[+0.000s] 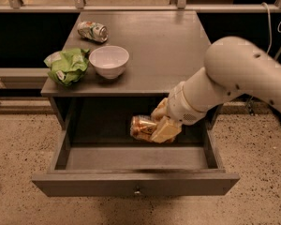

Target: Place orange can into top drawer

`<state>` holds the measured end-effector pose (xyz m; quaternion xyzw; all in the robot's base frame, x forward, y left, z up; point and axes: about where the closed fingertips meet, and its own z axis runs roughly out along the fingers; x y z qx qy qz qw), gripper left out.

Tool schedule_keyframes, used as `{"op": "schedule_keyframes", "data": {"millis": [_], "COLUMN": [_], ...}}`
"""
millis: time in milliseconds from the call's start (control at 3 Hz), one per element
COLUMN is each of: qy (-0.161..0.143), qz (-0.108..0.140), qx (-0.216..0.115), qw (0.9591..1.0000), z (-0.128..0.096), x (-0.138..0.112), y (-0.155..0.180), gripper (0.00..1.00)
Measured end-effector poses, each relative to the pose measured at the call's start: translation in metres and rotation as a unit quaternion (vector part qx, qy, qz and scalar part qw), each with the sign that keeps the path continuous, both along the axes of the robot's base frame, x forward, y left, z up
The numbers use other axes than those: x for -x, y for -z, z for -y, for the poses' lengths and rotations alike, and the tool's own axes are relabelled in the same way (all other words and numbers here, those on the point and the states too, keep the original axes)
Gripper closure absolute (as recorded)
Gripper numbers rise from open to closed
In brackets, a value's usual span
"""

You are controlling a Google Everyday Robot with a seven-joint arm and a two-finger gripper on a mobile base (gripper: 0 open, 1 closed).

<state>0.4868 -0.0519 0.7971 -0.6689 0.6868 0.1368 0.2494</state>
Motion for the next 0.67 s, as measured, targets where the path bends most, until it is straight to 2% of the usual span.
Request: {"op": "schedule_keyframes", "data": {"millis": [333, 667], "qy": [0.002, 0.008], "qz": [-0.006, -0.031], "qx": [-0.008, -0.001], "qw": [1.0, 0.9995], "z": [-0.013, -0.018], "x": [-0.01, -0.018], "y": [0.06, 0.116], "gripper": [1.0, 1.0]}}
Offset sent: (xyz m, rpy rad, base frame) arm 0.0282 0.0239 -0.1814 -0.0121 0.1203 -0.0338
